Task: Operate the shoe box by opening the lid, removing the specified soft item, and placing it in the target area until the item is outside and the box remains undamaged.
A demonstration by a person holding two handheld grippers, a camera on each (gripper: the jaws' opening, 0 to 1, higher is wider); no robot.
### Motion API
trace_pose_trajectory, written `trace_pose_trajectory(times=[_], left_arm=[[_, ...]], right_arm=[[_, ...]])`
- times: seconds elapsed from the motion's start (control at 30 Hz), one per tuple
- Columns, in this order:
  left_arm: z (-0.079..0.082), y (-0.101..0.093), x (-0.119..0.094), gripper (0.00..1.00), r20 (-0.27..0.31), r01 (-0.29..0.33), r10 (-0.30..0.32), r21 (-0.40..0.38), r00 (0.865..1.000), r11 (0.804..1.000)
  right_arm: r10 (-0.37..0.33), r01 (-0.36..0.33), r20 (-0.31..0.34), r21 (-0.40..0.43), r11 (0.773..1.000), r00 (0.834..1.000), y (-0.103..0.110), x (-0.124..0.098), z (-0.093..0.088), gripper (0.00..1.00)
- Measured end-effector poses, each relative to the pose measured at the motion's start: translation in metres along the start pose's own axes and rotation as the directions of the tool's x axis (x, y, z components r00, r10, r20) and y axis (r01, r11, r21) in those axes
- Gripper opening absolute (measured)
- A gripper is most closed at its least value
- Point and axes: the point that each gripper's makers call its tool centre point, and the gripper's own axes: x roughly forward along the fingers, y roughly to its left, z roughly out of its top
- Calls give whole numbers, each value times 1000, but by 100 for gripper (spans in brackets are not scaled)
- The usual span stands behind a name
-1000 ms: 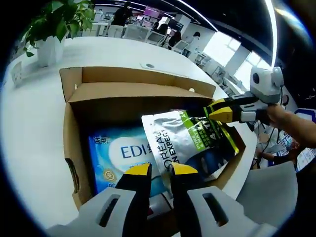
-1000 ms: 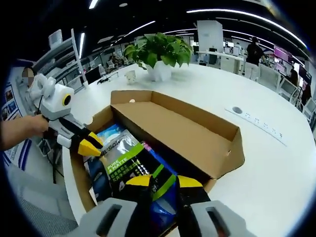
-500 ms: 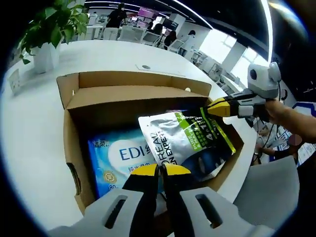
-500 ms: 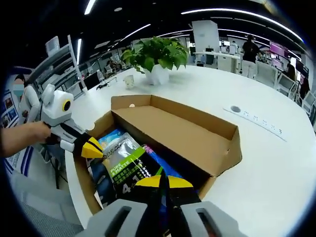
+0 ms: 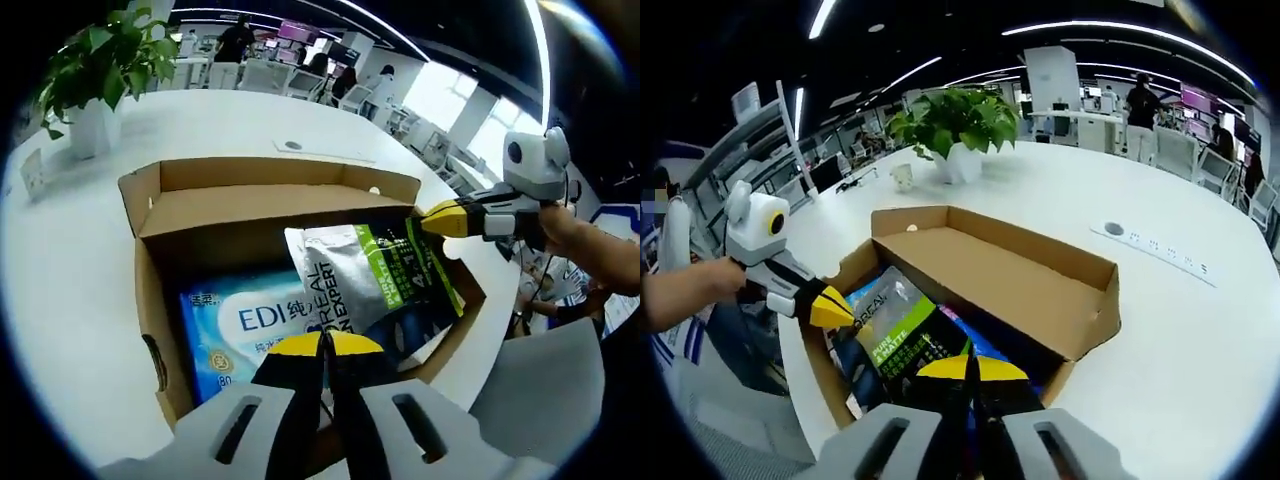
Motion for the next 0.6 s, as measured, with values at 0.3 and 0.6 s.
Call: trace_pose_trajectory(times=[0.3,0.6], left_arm=[[14,-7,-8,0,33,-5,4,28,999,1000],[30,-19,-16,0,62,-5,1,62,998,998]], right_arm=[[-6,6,42,-12,1000,999,1,-13,17,0],[-10,12,76,-16,1000,997,-1,-30,29,0]])
